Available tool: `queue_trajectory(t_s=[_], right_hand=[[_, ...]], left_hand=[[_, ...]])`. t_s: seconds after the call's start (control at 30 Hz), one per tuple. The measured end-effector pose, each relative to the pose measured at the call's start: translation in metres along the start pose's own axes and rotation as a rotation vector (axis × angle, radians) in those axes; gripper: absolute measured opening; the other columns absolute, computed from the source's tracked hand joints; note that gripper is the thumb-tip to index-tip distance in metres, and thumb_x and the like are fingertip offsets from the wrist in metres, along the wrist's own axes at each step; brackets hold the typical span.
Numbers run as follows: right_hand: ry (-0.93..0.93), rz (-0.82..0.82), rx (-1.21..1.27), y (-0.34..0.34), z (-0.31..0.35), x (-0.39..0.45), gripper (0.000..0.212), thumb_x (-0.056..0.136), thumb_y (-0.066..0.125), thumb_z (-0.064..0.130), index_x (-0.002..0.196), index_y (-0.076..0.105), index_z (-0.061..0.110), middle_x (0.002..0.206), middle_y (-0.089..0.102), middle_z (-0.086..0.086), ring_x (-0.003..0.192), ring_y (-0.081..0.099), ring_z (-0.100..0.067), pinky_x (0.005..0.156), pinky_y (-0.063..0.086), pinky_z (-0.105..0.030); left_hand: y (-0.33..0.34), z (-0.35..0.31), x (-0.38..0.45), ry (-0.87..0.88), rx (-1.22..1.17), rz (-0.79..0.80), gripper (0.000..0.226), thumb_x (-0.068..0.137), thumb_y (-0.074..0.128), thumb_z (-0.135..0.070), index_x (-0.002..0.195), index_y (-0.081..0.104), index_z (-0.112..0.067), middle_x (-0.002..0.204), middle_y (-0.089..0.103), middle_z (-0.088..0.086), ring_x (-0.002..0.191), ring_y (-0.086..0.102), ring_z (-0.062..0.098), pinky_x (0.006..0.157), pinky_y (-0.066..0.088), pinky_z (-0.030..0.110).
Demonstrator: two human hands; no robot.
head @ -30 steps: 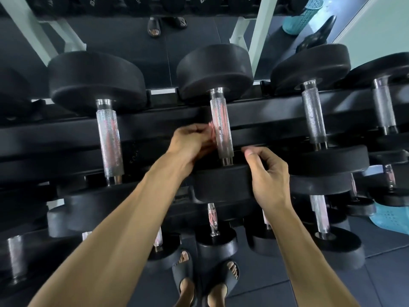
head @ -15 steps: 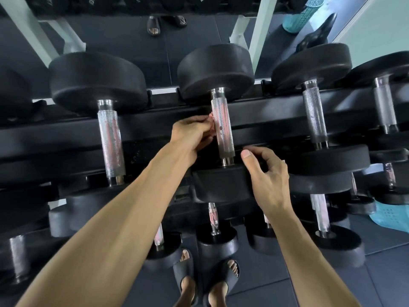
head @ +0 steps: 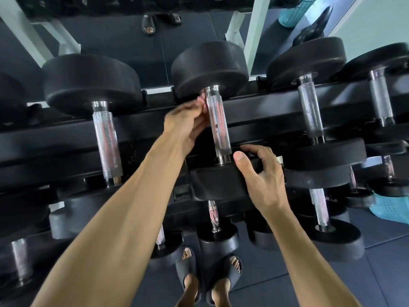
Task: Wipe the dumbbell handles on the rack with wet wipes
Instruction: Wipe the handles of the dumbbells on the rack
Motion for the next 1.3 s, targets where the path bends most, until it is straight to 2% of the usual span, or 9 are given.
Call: queue_trajectory(t_s=[0.1,0.23,0.47,0.67,0.73,0.83,1.0,1.1,1.3], right_hand=[[0.007,-0.004,0.005,0.001,-0.002,0.001,0.049,0.071,0.052,0.071,0.105,0.065,0.038,0.107,0.059,0.022,0.114,0.055,-0.007,0.100,0.048,-0.039],[0.002,-0.020,0.010,0.001,-0.002,0.002,0.044,0.072,0.052,0.069,0.102,0.065,0.040,0.110,0.061,0.020,0.115,0.055,-0.007,0.102,0.047,-0.039],[-0.005,-0.017,0.018,0.002,-0.002,0.003,0.050,0.073,0.053,0.070,0.102,0.069,0.033,0.105,0.062,0.017,0.111,0.058,-0.011,0.099,0.048,-0.043],[0.000,-0.030,0.017,0.002,-0.001,0.002,0.043,0.072,0.052,0.068,0.099,0.066,0.038,0.109,0.063,0.019,0.115,0.056,-0.007,0.103,0.045,-0.038],[0.004,-0.028,0.016,0.002,0.000,0.002,0.041,0.072,0.052,0.068,0.098,0.065,0.039,0.108,0.063,0.018,0.115,0.056,-0.008,0.103,0.046,-0.039],[0.000,-0.029,0.022,0.002,-0.001,0.002,0.041,0.073,0.053,0.067,0.098,0.067,0.037,0.105,0.063,0.018,0.112,0.057,-0.009,0.101,0.047,-0.042],[-0.004,-0.056,0.016,0.002,-0.001,0.002,0.043,0.073,0.052,0.067,0.099,0.067,0.036,0.106,0.064,0.019,0.112,0.057,-0.009,0.101,0.047,-0.041],[-0.002,-0.045,0.014,0.002,0.000,0.002,0.044,0.073,0.052,0.067,0.100,0.066,0.035,0.106,0.064,0.018,0.112,0.057,-0.009,0.101,0.047,-0.042],[-0.002,-0.052,0.008,0.002,-0.001,0.003,0.042,0.073,0.052,0.067,0.099,0.066,0.037,0.107,0.065,0.018,0.113,0.057,-0.007,0.102,0.047,-0.039]], left_hand=[[0.004,-0.001,0.003,0.000,-0.024,-0.020,0.010,0.092,0.066,-0.003,0.097,0.067,-0.011,0.089,0.075,0.009,0.080,0.073,0.022,0.077,0.062,0.037],[-0.014,0.019,-0.026,-0.049,0.188,0.087,0.007,0.092,0.066,-0.002,0.092,0.067,-0.009,0.077,0.075,0.005,0.071,0.073,0.017,0.065,0.061,0.027],[0.009,-0.004,-0.009,0.027,-0.007,-0.044,0.010,0.091,0.067,-0.002,0.085,0.066,-0.010,0.080,0.074,0.008,0.074,0.073,0.021,0.070,0.062,0.035],[-0.024,0.027,-0.044,-0.027,0.425,0.092,0.011,0.088,0.070,-0.002,0.078,0.070,-0.009,0.062,0.071,0.000,0.055,0.065,0.008,0.061,0.056,0.022],[-0.017,0.017,-0.039,0.029,0.361,0.036,0.013,0.089,0.070,-0.003,0.079,0.069,-0.011,0.060,0.069,-0.001,0.051,0.063,0.007,0.056,0.054,0.024],[-0.001,0.003,-0.027,0.023,0.093,-0.023,0.012,0.093,0.065,-0.002,0.084,0.065,-0.010,0.074,0.071,0.004,0.067,0.070,0.014,0.072,0.062,0.031],[-0.019,0.022,-0.044,0.007,0.550,0.095,0.017,0.088,0.069,0.003,0.076,0.068,-0.009,0.054,0.066,-0.003,0.048,0.058,0.007,0.047,0.048,0.015],[-0.022,0.017,-0.043,0.013,0.660,0.132,0.017,0.084,0.073,0.004,0.075,0.067,-0.009,0.052,0.066,-0.007,0.049,0.061,0.002,0.046,0.045,0.011],[-0.021,0.014,-0.036,0.040,0.678,0.146,0.024,0.078,0.077,0.007,0.068,0.066,-0.012,0.061,0.068,-0.003,0.065,0.065,0.011,0.067,0.052,0.023]])
Point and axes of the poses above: each hand's wrist, its own x-axis towards the middle knuckle, its own y-axis out of the palm, z = x × y, the point moved 4 cm from there along x, towards the middle knuckle
